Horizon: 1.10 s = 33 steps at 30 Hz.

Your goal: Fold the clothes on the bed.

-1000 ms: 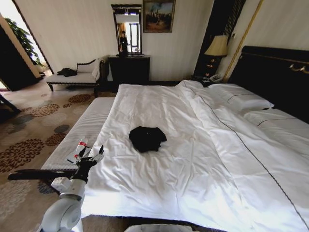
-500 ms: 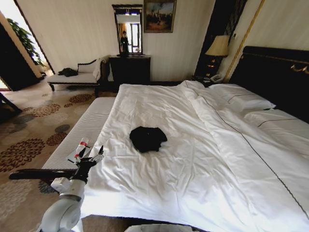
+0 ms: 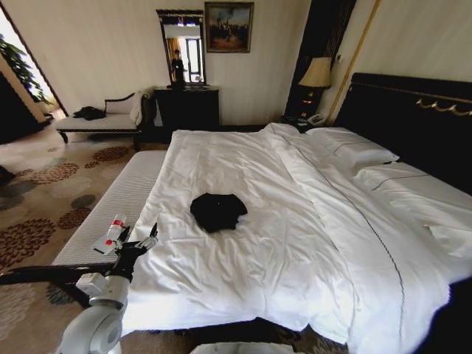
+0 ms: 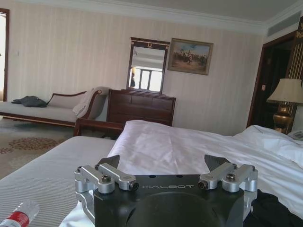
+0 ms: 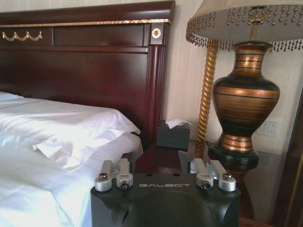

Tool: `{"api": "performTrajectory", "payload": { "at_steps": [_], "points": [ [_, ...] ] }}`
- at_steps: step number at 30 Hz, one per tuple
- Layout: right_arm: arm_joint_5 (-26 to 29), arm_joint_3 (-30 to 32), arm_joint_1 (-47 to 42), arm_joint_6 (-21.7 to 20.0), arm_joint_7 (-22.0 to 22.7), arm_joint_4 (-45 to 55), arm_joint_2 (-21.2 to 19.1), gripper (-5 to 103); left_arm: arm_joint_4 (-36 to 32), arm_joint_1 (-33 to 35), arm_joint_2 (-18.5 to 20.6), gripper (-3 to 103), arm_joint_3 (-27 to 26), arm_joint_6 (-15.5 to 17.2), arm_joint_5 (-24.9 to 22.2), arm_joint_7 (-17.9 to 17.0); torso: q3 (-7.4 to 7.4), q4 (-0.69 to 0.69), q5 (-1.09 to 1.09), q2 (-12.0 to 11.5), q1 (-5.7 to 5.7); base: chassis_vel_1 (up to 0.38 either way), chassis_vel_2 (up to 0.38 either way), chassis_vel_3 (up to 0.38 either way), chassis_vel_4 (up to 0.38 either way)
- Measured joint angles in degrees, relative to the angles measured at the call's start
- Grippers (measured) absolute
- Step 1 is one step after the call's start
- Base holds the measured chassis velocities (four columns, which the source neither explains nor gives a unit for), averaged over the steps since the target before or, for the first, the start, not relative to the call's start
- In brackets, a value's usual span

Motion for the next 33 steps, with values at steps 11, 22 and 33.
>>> {"api": "performTrajectory", "payload": {
  "at_steps": [11,22,33],
  "points": [
    [5.49,-4.32,-4.15,-1.19,-0.49,17.42,5.80,90,0.29,-0.72,0.45,100,0.37,0.05,0.35,-0.02,0.00,0.03,0.00,0.00,-0.01,0.000,0.000,0.000,0.000],
    [7.06,-13.16,-7.20,-3.35,-1.51,33.99,7.17,100,1.85,-3.16,2.09,100,0.78,0.62,-0.02,-0.16,-0.01,0.03,0.00,0.00,-0.01,0.000,0.000,0.000,0.000],
    [3.10,-26.26,-3.63,-8.22,-0.95,44.51,0.81,100,8.20,-12.03,7.64,100,3.73,2.98,-2.43,-2.61,0.00,0.03,0.01,-0.01,0.00,0.000,0.000,0.000,0.000]
  ]
}}
